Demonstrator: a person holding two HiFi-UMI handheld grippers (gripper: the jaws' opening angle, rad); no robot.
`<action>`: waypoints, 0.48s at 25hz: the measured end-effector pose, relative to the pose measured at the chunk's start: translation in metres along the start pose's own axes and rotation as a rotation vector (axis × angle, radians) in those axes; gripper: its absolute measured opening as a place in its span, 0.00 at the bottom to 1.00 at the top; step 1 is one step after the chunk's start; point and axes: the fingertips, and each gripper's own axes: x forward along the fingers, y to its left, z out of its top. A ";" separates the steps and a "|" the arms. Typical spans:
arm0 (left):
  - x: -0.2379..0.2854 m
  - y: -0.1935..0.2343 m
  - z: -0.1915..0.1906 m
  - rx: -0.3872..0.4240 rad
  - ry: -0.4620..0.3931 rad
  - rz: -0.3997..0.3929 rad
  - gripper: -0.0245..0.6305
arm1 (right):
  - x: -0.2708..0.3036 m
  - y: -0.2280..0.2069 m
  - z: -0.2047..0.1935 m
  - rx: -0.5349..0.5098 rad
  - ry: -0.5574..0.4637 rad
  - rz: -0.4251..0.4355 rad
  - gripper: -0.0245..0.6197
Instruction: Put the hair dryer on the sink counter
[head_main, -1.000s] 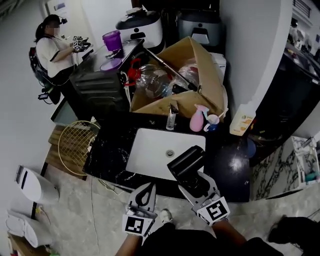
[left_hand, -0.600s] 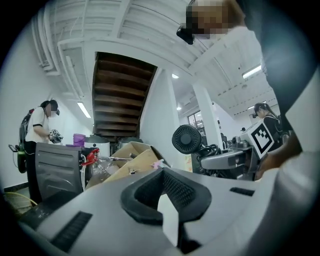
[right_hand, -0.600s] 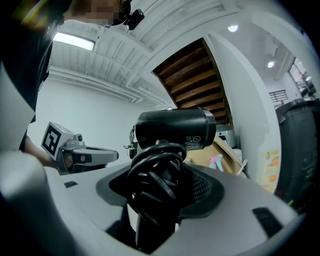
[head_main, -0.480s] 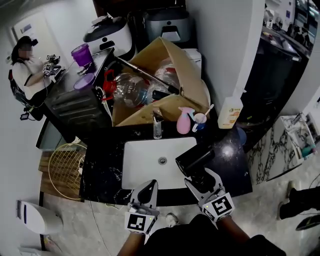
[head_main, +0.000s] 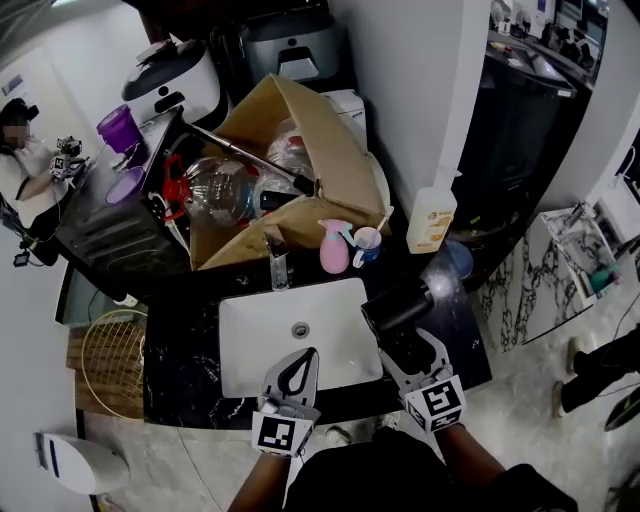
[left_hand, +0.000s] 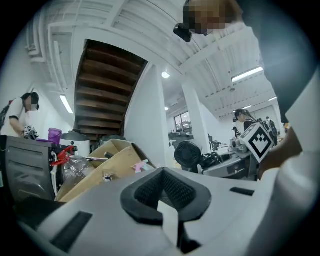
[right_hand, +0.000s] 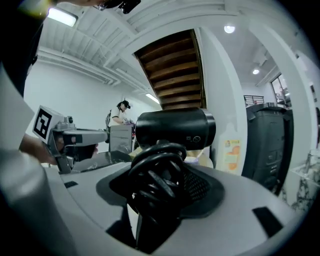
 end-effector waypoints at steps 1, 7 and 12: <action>0.009 -0.003 0.000 0.018 0.001 -0.013 0.04 | 0.003 -0.009 -0.007 0.004 0.024 -0.012 0.44; 0.043 -0.017 -0.002 0.027 0.003 -0.039 0.04 | 0.013 -0.047 -0.049 0.074 0.184 -0.065 0.44; 0.061 -0.023 -0.015 -0.006 0.029 -0.053 0.04 | 0.026 -0.070 -0.087 0.114 0.336 -0.075 0.44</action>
